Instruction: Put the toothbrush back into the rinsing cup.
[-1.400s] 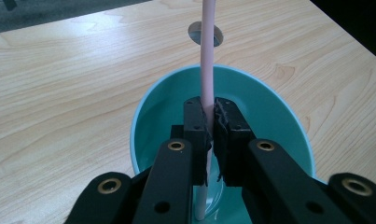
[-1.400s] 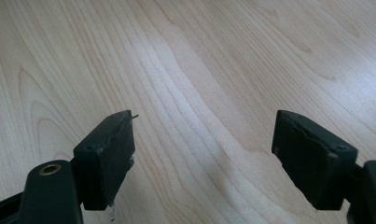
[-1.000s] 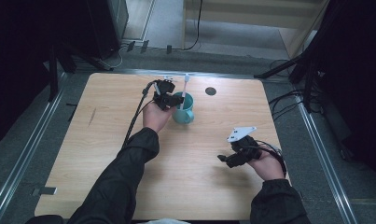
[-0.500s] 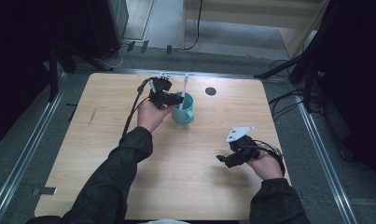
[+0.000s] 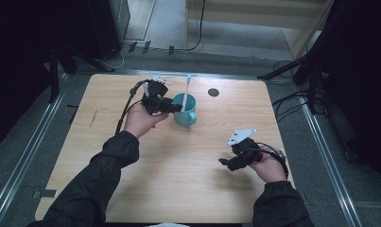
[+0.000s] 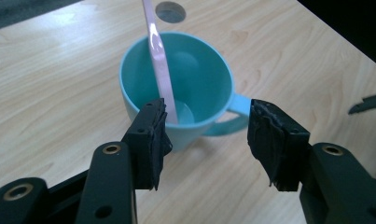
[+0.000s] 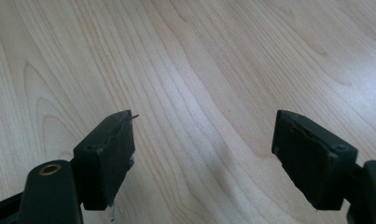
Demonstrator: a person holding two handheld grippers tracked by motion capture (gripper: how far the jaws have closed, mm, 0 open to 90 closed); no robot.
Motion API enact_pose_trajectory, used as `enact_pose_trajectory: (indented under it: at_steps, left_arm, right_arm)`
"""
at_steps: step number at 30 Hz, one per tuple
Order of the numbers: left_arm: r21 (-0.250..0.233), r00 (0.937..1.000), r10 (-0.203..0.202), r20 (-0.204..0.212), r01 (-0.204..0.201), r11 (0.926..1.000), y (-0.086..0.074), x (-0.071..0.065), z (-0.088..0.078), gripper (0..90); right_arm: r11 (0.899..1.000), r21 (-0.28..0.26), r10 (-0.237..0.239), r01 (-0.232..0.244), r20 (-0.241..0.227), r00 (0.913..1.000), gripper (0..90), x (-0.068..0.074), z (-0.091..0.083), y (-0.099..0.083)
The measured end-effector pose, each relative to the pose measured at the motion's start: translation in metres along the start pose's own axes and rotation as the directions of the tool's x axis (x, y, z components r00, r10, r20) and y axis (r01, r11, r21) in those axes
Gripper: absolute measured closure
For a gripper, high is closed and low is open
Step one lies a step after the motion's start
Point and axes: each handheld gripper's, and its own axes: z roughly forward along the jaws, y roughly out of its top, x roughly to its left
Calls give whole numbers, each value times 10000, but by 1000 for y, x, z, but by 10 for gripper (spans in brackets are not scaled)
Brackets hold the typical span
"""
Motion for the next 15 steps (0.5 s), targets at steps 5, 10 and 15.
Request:
enact_pose_trajectory:
  at_steps: [5,10,15]
  left_arm:
    - [203,9999,118,116,-121,9997,-12,-2,-12,443]
    - [377,9997,176,172,-182,9991,-26,-1,-23,423]
    - [455,9997,28,228,-39,9990,-40,2,-27,417]
  right_arm:
    - [10000,15,-7,7,-52,10000,211,1,1,0]
    - [10000,23,26,-26,-8,10000,211,1,0,-2]
    - [10000,59,60,-60,-8,10000,211,1,0,-3]
